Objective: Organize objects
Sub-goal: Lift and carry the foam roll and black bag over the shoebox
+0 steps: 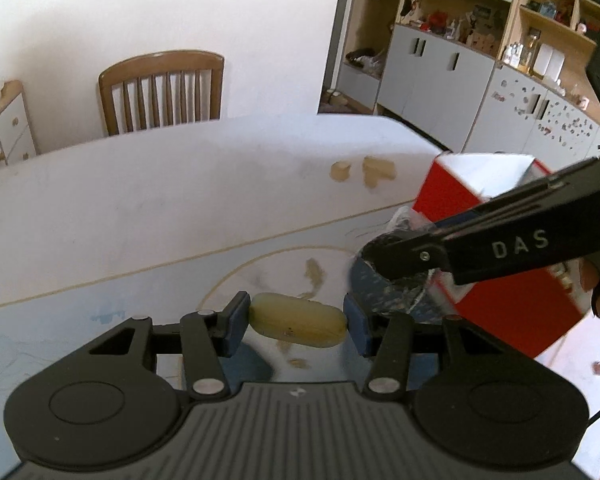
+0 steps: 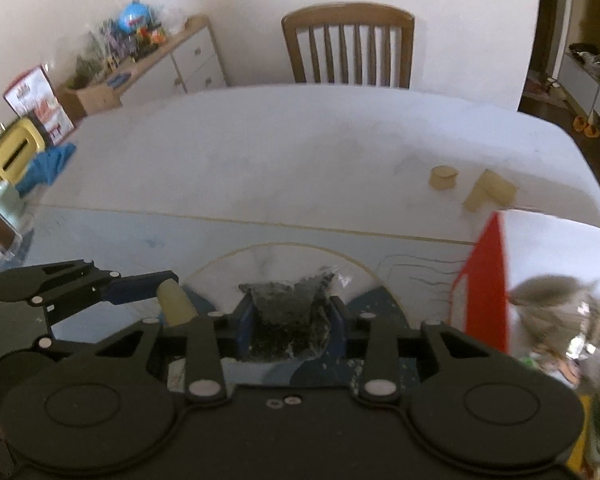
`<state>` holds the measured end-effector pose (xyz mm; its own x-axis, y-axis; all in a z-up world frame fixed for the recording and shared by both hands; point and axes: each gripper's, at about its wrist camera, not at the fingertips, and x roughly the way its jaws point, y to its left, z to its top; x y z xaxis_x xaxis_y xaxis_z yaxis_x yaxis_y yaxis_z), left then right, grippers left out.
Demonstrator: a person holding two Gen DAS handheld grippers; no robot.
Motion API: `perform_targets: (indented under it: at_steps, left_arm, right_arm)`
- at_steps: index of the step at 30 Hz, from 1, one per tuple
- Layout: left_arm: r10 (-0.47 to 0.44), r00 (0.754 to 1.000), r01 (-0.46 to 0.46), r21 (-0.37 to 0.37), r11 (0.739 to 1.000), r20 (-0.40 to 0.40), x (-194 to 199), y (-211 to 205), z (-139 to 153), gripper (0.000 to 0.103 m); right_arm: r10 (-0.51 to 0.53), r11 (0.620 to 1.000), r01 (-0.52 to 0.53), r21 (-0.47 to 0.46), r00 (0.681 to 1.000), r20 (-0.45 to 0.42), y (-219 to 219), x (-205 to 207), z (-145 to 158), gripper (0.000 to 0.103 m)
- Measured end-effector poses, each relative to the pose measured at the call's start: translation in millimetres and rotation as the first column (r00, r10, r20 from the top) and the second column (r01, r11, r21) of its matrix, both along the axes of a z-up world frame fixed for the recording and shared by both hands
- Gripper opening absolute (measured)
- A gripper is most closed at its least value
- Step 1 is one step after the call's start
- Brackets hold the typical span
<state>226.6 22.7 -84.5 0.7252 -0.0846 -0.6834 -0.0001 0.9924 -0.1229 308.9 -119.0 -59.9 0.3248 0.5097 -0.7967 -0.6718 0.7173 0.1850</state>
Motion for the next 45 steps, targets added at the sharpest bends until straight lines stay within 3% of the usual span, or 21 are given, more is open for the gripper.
perform_targets:
  at_steps: [13, 21, 32, 45]
  left_arm:
    - [-0.05, 0.997, 0.051, -0.007, 0.999, 0.059, -19, -60, 61, 0.051]
    - [-0.097, 0.991, 0.094, 0.036, 0.995, 0.091, -15, -108, 84, 0.051]
    - [-0.185, 0.98, 0.179, 0.079, 0.981, 0.078, 18, -182, 84, 0.051]
    - [-0.217, 0.976, 0.217, 0.075, 0.973, -0.007, 71, -234, 49, 0.051]
  right_arm:
    - [-0.077, 0.99, 0.074, 0.117, 0.997, 0.022, -85, -25, 49, 0.037]
    - [-0.134, 0.981, 0.125, 0.146, 0.99, 0.048, -142, -23, 60, 0.037]
    - [-0.215, 0.967, 0.204, 0.152, 0.975, 0.062, -219, 0, 54, 0.037]
    - [-0.27, 0.961, 0.265, 0.082, 0.961, 0.067, -284, 38, 29, 0.037]
